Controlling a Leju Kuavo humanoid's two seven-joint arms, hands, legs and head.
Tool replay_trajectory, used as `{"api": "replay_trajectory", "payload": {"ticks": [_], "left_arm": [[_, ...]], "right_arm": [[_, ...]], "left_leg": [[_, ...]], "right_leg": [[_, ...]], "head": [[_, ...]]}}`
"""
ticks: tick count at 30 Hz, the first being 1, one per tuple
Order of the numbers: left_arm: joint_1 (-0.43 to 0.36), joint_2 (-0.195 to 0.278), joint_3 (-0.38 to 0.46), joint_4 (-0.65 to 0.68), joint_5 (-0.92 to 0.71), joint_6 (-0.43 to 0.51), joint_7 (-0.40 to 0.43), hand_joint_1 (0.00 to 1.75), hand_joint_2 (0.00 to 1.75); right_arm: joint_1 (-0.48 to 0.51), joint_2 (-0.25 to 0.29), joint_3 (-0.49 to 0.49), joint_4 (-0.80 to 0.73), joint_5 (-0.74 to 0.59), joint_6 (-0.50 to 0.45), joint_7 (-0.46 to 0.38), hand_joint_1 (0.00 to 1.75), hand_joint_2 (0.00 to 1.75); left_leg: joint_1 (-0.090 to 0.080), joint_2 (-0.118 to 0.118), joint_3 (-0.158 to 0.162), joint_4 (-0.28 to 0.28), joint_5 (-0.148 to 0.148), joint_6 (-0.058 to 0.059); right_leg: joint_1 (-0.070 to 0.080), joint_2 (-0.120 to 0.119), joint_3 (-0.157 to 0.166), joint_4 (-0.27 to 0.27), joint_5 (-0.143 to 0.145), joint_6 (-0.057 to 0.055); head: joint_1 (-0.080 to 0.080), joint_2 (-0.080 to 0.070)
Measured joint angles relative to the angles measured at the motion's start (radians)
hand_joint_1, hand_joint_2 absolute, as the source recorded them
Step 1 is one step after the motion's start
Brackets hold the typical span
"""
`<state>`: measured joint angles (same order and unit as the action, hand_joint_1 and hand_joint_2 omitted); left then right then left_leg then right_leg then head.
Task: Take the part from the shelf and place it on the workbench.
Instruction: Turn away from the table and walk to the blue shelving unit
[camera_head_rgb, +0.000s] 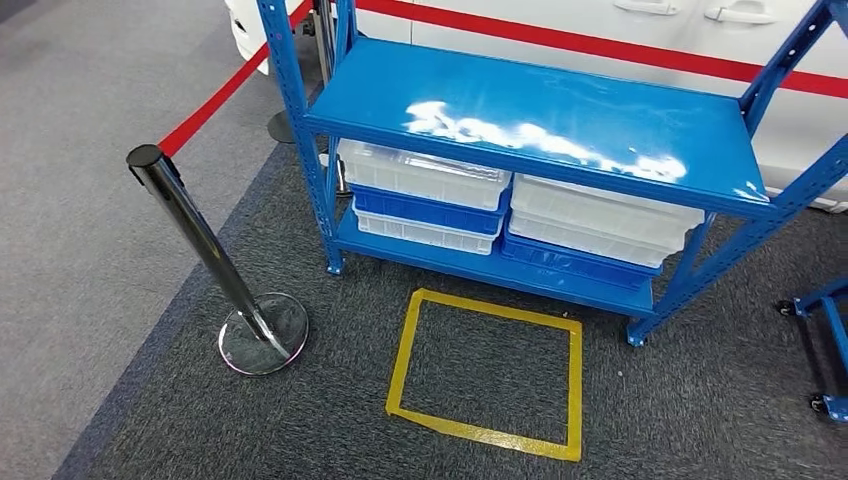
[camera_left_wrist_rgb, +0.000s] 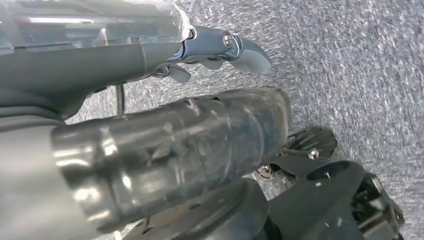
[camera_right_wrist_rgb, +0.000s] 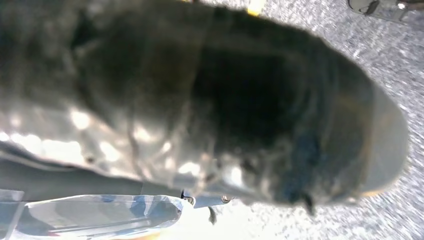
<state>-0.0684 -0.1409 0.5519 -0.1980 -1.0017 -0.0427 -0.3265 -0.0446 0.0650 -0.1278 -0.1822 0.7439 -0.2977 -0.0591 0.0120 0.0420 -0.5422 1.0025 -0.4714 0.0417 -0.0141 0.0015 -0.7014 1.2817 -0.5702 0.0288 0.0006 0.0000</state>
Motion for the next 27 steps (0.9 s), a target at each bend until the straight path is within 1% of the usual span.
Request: {"api": "replay_trajectory", "payload": {"ticks": [1, 2, 3, 4, 5, 6, 7, 8, 9, 10, 11, 12, 13, 14, 15, 16, 17, 18, 19, 20, 21, 23, 24, 25, 26, 27], "left_arm": [[-0.001, 0.0, 0.0, 0.0, 0.0, 0.0, 0.0, 0.0, 0.0], [-0.001, -0.001, 0.0, 0.0, 0.0, 0.0, 0.0, 0.0, 0.0], [-0.002, -0.001, 0.0, 0.0, 0.0, 0.0, 0.0, 0.0, 0.0], [-0.002, -0.002, 0.0, 0.0, 0.0, 0.0, 0.0, 0.0, 0.0], [-0.004, -0.002, 0.0, 0.0, 0.0, 0.0, 0.0, 0.0, 0.0], [-0.007, -0.003, 0.0, 0.0, 0.0, 0.001, 0.0, 0.0, 0.0], [-0.009, -0.004, 0.0, 0.0, 0.0, 0.001, 0.0, 0.0, 0.0], [-0.01, -0.004, 0.0, 0.0, 0.0, 0.001, -0.001, 0.0, 0.0], [-0.01, -0.004, 0.001, 0.0, 0.0, 0.001, -0.001, 0.0, 0.0], [-0.009, -0.004, 0.001, 0.0, 0.0, 0.001, -0.001, 0.0, 0.0], [-0.007, -0.004, 0.001, 0.0, 0.0, 0.001, -0.001, 0.0, 0.0], [-0.005, -0.004, 0.001, 0.0, 0.0, 0.001, -0.001, 0.0, 0.0], [-0.003, -0.004, 0.001, 0.0, 0.0, 0.001, -0.001, 0.0, 0.0], [-0.001, -0.004, 0.001, 0.0, 0.0, 0.001, -0.001, 0.0, 0.0], [0.0, -0.004, 0.001, 0.0, 0.0, 0.001, -0.001, 0.0, 0.0], [0.0, -0.004, 0.001, 0.0, 0.0, 0.001, -0.001, 0.0, 0.0], [0.0, -0.003, 0.001, 0.0, 0.0, 0.001, -0.001, 0.0, 0.0], [-0.001, -0.003, 0.001, 0.0, 0.0, 0.001, -0.001, 0.0, 0.0], [-0.001, -0.003, 0.001, 0.0, -0.001, 0.001, -0.001, 0.0, 0.0], [-0.002, -0.003, 0.002, 0.0, -0.001, 0.001, 0.0, 0.0, 0.0], [-0.003, -0.002, 0.002, 0.0, -0.002, 0.001, 0.0, 0.0, 0.0], [-0.003, -0.002, 0.002, 0.0, -0.003, 0.001, 0.0, 0.0, 0.0], [-0.003, -0.002, 0.002, 0.0, -0.003, 0.001, 0.0, 0.0, 0.0], [-0.003, -0.002, 0.002, 0.0, -0.003, 0.001, 0.0, 0.0, 0.0], [-0.003, -0.003, 0.002, 0.0, -0.003, 0.001, 0.0, 0.0, 0.0], [-0.003, -0.002, 0.002, 0.0, -0.003, 0.001, 0.0, 0.0, 0.0]], "right_arm": [[0.001, 0.0, 0.0, 0.0, 0.0, 0.0, 0.0, 0.0, 0.0], [0.001, 0.0, 0.0, 0.0, 0.0, -0.001, 0.0, 0.0, 0.0], [0.001, -0.001, -0.001, 0.0, 0.0, -0.001, 0.0, 0.0, 0.0], [0.0, -0.001, -0.001, 0.0, 0.001, -0.002, -0.001, 0.0, 0.0], [0.0, -0.002, -0.001, 0.0, 0.001, -0.002, -0.002, 0.0, 0.0], [0.001, -0.002, -0.002, 0.0, 0.001, -0.003, -0.003, 0.0, 0.0], [0.002, -0.002, -0.002, 0.0, 0.001, -0.004, -0.004, 0.0, 0.0], [0.003, -0.002, -0.002, 0.0, 0.001, -0.004, -0.005, 0.0, 0.0], [0.003, -0.002, -0.003, 0.0, 0.001, -0.005, -0.005, 0.0, 0.0], [0.002, -0.002, -0.003, 0.0, 0.001, -0.005, -0.006, 0.0, 0.0], [0.001, -0.002, -0.003, 0.0, 0.001, -0.005, -0.007, 0.0, 0.0], [0.0, -0.002, -0.003, 0.0, 0.001, -0.006, -0.007, 0.0, 0.0], [-0.001, -0.001, -0.003, 0.0, 0.001, -0.006, -0.007, 0.0, 0.0], [-0.001, -0.001, -0.003, 0.0, 0.001, -0.006, -0.007, 0.0, 0.0], [-0.001, -0.001, -0.003, 0.0, 0.001, -0.006, -0.007, 0.0, 0.0], [-0.001, -0.001, -0.003, 0.0, 0.001, -0.005, -0.008, 0.0, 0.0], [-0.001, -0.001, -0.003, 0.0, 0.001, -0.005, -0.009, 0.0, 0.0], [-0.001, -0.001, -0.003, 0.0, 0.001, -0.004, -0.01, 0.0, 0.0], [-0.001, -0.001, -0.003, 0.0, 0.001, -0.004, -0.012, 0.0, 0.0], [-0.002, -0.001, -0.003, 0.0, 0.001, -0.003, -0.013, 0.0, 0.0], [-0.002, -0.001, -0.004, 0.0, 0.001, -0.003, -0.014, 0.0, 0.0], [-0.002, -0.001, -0.005, 0.0, 0.001, -0.002, -0.014, 0.0, 0.0], [-0.002, -0.001, -0.005, 0.0, 0.001, -0.001, -0.014, 0.0, 0.0], [-0.002, -0.001, -0.006, 0.0, 0.001, -0.001, -0.014, 0.0, 0.0], [-0.001, -0.001, -0.006, 0.0, 0.001, -0.001, -0.013, 0.0, 0.0], [-0.001, -0.001, -0.007, 0.0, 0.001, 0.0, -0.012, 0.0, 0.0]], "left_leg": [[-0.001, 0.009, 0.003, 0.0, -0.002, -0.001], [-0.001, 0.016, 0.006, 0.0, -0.004, -0.003], [-0.003, 0.022, 0.009, 0.001, -0.007, -0.007], [-0.004, 0.026, 0.01, 0.001, -0.01, -0.012], [-0.005, 0.029, 0.012, 0.001, -0.012, -0.017], [-0.005, 0.033, 0.014, 0.0, -0.013, -0.023], [-0.005, 0.035, 0.018, -0.001, -0.014, -0.029], [-0.004, 0.028, 0.019, 0.004, -0.018, -0.035], [-0.004, 0.015, 0.013, 0.02, -0.031, -0.04], [-0.003, -0.002, -0.003, 0.057, -0.054, -0.045], [-0.001, -0.019, -0.03, 0.115, -0.087, -0.048], [0.0, -0.028, -0.065, 0.185, -0.121, -0.051], [0.001, -0.032, -0.098, 0.249, -0.144, -0.053], [0.001, -0.033, -0.118, 0.285, -0.148, -0.055], [0.001, -0.033, -0.119, 0.28, -0.13, -0.055], [0.001, -0.033, -0.1, 0.234, -0.094, -0.054], [0.002, -0.033, -0.068, 0.161, -0.053, -0.052], [0.0, -0.034, -0.037, 0.09, -0.023, -0.049], [-0.001, -0.035, -0.015, 0.04, -0.006, -0.045], [-0.002, -0.036, -0.005, 0.013, -0.002, -0.04], [-0.004, -0.037, -0.004, 0.008, -0.005, -0.035], [-0.003, -0.036, -0.002, 0.003, -0.001, -0.021], [-0.002, -0.034, 0.0, -0.001, 0.002, -0.014], [0.0, -0.033, 0.001, -0.004, 0.006, -0.007], [0.0, -0.031, 0.001, -0.006, 0.007, -0.003], [0.0, -0.03, 0.0, -0.005, 0.007, -0.001]], "right_leg": [[0.001, -0.007, 0.029, -0.054, 0.033, -0.003], [0.004, -0.017, 0.069, -0.129, 0.066, -0.009], [0.008, -0.027, 0.104, -0.194, 0.09, -0.017], [0.013, -0.034, 0.127, -0.238, 0.102, -0.025], [0.017, -0.037, 0.137, -0.259, 0.104, -0.032], [0.02, -0.033, 0.137, -0.261, 0.103, -0.037], [0.018, -0.029, 0.138, -0.265, 0.105, -0.043], [0.015, -0.026, 0.141, -0.27, 0.107, -0.048], [0.011, -0.023, 0.144, -0.275, 0.111, -0.054], [0.007, -0.02, 0.146, -0.28, 0.114, -0.06], [0.007, -0.018, 0.146, -0.281, 0.115, -0.063], [0.007, -0.015, 0.145, -0.281, 0.115, -0.066], [0.007, -0.01, 0.144, -0.281, 0.114, -0.067], [0.007, -0.006, 0.145, -0.28, 0.114, -0.067], [0.008, -0.001, 0.146, -0.279, 0.113, -0.067], [0.007, 0.004, 0.148, -0.277, 0.111, -0.065], [0.007, 0.008, 0.15, -0.275, 0.108, -0.061], [0.009, 0.011, 0.15, -0.271, 0.105, -0.057], [0.011, 0.014, 0.15, -0.267, 0.102, -0.052], [0.012, 0.015, 0.148, -0.264, 0.1, -0.047], [0.013, 0.016, 0.147, -0.263, 0.099, -0.041], [0.011, 0.015, 0.147, -0.261, 0.096, -0.03], [0.009, 0.013, 0.141, -0.247, 0.085, -0.025], [0.008, 0.011, 0.127, -0.214, 0.063, -0.02], [0.006, 0.008, 0.102, -0.16, 0.03, -0.015], [0.005, 0.006, 0.068, -0.091, -0.005, -0.012]], "head": [[0.0, 0.0], [0.0, 0.0], [0.0, 0.0], [0.0, 0.0], [0.0, 0.0], [0.0, 0.0], [0.0, 0.0], [0.0, 0.0], [-0.001, 0.0], [-0.001, 0.0], [-0.001, 0.0], [-0.001, 0.0], [-0.001, 0.0], [-0.001, 0.0], [-0.001, 0.0], [-0.001, 0.0], [-0.001, 0.0], [-0.001, 0.0], [-0.001, 0.0], [-0.001, 0.0], [-0.001, 0.0], [-0.001, 0.0], [0.0, 0.0], [0.0, 0.0], [0.0, 0.0], [0.0, 0.0]]}}
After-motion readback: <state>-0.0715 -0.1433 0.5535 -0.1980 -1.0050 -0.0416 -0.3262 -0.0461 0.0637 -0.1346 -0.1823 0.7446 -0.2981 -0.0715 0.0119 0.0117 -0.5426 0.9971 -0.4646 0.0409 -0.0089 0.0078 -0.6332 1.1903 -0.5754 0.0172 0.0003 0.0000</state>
